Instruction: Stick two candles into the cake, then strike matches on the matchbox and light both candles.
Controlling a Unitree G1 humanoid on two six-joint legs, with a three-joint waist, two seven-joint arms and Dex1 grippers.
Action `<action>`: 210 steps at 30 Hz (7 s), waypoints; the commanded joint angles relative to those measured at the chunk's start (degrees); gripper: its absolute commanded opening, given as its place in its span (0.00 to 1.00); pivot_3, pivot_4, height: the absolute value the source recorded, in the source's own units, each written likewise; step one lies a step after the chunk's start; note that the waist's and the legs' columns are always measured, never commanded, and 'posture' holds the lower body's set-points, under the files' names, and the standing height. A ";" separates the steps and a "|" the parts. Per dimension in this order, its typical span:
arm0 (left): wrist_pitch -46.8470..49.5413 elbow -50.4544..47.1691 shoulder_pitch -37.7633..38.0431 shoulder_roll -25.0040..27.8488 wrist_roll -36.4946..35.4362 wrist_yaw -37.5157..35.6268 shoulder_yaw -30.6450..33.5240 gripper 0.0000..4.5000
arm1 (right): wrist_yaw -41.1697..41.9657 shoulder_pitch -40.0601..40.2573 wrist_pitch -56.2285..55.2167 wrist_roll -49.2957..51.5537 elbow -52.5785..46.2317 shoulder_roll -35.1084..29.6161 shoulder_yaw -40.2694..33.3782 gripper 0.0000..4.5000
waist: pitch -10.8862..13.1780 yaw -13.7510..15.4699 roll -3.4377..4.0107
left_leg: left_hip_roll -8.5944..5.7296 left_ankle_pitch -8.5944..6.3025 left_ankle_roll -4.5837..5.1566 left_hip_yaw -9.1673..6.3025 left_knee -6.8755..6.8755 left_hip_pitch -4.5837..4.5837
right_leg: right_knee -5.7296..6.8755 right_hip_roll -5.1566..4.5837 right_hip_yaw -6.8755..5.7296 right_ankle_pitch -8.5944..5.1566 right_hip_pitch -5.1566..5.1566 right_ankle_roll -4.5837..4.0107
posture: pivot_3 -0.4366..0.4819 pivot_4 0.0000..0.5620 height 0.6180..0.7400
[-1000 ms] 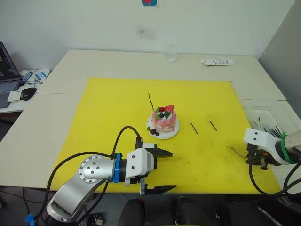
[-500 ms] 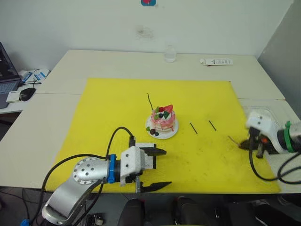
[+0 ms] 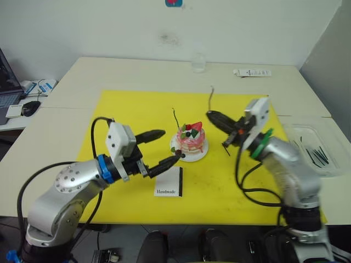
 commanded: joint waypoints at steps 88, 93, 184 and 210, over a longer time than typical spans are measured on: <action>37.11 14.89 4.19 23.42 -20.54 -12.24 8.37 1.00 | 11.55 15.77 2.40 1.69 -14.08 -26.92 2.62 0.68 | 0.03 -0.85 0.02 | 0.07 0.00 0.00 0.08 -0.31 -0.06 | 0.04 -0.10 0.02 -0.12 -0.39 -0.21 | 0.48 0.27 1.00; 45.06 22.51 -2.48 17.19 -22.38 -5.91 4.79 1.00 | 14.22 13.93 5.13 0.81 -14.29 -28.12 8.16 0.40 | 0.05 -0.83 -0.01 | 0.03 0.00 0.00 0.08 -0.30 -0.08 | 0.02 -0.11 0.02 -0.12 -0.37 -0.20 | 0.48 0.27 1.00; 45.95 25.28 -1.02 -2.79 -12.85 3.36 0.74 0.01 | 17.66 -4.55 3.10 -14.87 5.85 -6.44 29.98 0.00 | -0.14 -0.24 -0.03 | -0.26 -0.01 -0.02 -0.05 -0.13 0.06 | -0.14 -0.52 -0.08 -0.01 0.08 0.01 | 0.48 0.27 1.00; 34.10 12.49 0.84 2.71 -16.42 -6.67 5.74 0.00 | 12.91 8.02 12.35 -4.36 -18.77 -20.61 5.69 0.14 | -0.02 -0.17 -0.09 | -0.18 -0.01 -0.02 -0.01 -0.24 -0.45 | -0.11 -0.48 -0.09 -0.02 -0.52 -0.01 | 0.48 0.27 1.00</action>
